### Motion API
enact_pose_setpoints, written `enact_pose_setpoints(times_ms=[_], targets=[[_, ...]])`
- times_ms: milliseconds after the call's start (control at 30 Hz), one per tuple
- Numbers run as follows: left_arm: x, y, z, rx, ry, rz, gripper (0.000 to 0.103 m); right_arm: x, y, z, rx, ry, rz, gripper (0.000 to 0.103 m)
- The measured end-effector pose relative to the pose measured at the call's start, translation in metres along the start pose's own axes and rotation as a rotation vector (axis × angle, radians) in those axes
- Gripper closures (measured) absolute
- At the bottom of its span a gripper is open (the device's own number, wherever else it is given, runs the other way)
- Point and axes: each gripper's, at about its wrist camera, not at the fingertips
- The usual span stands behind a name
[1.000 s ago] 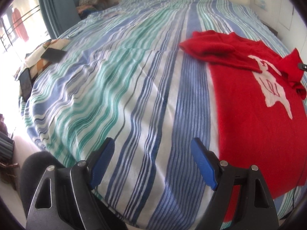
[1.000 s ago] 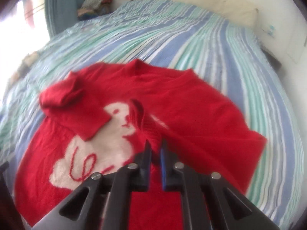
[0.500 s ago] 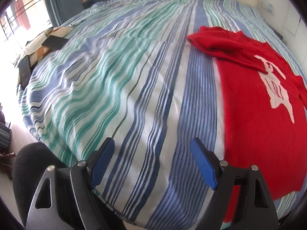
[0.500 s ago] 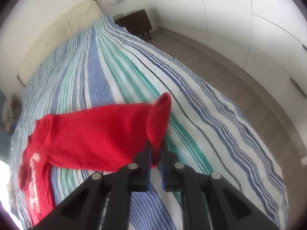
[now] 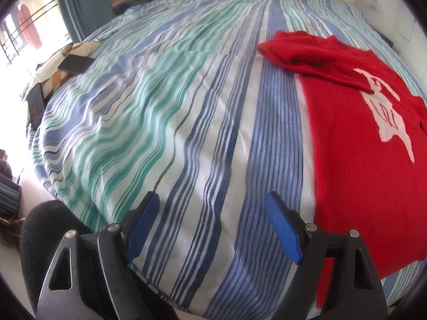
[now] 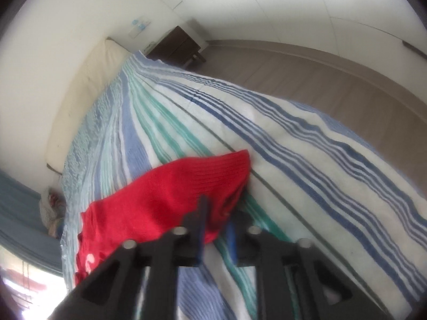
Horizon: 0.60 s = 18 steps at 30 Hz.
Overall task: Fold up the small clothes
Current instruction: 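Grasp the folded sleeve with the right gripper and pull it outward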
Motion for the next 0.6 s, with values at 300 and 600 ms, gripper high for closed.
enact_pose_setpoints(times_ms=[300,600], targets=[[0.002,0.0,-0.002,0.008,-0.005,0.005,0.02,-0.017,0.0,0.003,-0.033,0.163,0.072,0.1],[-0.019,-0.011,0.026,-0.04,-0.025,-0.134,0.02,-0.02,0.009,0.039,-0.082,0.221,0.095,0.057]])
Point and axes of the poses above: each gripper's, at about its wrist camera, not at the fingertips, and z roughly against the way its jaws point, x to its left, y to its underside, and after that the axes turned 11 degrees about y, right-handed
